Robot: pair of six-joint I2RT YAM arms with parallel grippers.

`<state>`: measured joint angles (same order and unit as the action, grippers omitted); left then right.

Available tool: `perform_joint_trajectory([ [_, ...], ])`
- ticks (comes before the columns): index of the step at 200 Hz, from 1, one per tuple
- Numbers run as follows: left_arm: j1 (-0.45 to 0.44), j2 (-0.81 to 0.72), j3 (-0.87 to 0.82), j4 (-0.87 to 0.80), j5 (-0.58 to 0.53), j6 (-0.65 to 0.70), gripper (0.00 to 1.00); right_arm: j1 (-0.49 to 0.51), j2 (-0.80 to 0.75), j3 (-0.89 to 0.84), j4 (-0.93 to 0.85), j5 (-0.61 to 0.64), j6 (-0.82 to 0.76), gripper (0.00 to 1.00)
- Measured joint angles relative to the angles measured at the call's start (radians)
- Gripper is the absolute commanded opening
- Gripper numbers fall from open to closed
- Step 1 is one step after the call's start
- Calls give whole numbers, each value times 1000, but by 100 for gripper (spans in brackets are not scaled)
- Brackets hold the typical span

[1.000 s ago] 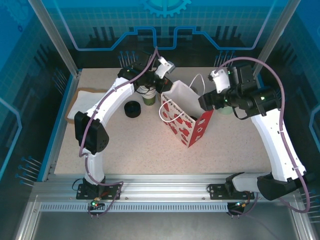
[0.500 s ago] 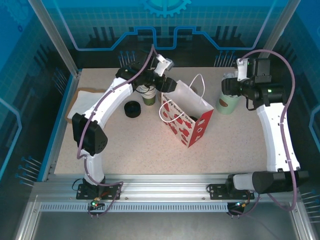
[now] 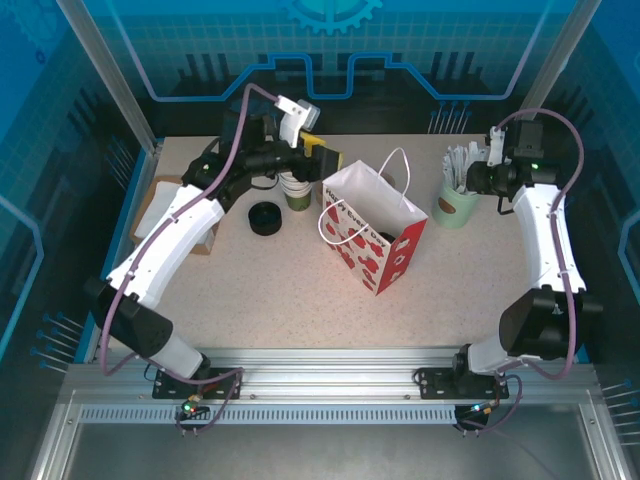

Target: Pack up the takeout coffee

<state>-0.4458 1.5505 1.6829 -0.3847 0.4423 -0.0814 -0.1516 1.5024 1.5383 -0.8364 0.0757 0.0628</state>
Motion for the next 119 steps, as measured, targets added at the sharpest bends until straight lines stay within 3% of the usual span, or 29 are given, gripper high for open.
perform_joint_trajectory([
  [43, 0, -47, -82, 39, 0, -8, 70, -17, 55, -7, 26, 6, -1, 39],
  [119, 0, -87, -128, 70, 0, -11, 71, -29, 129, -20, 53, -14, -3, 25],
])
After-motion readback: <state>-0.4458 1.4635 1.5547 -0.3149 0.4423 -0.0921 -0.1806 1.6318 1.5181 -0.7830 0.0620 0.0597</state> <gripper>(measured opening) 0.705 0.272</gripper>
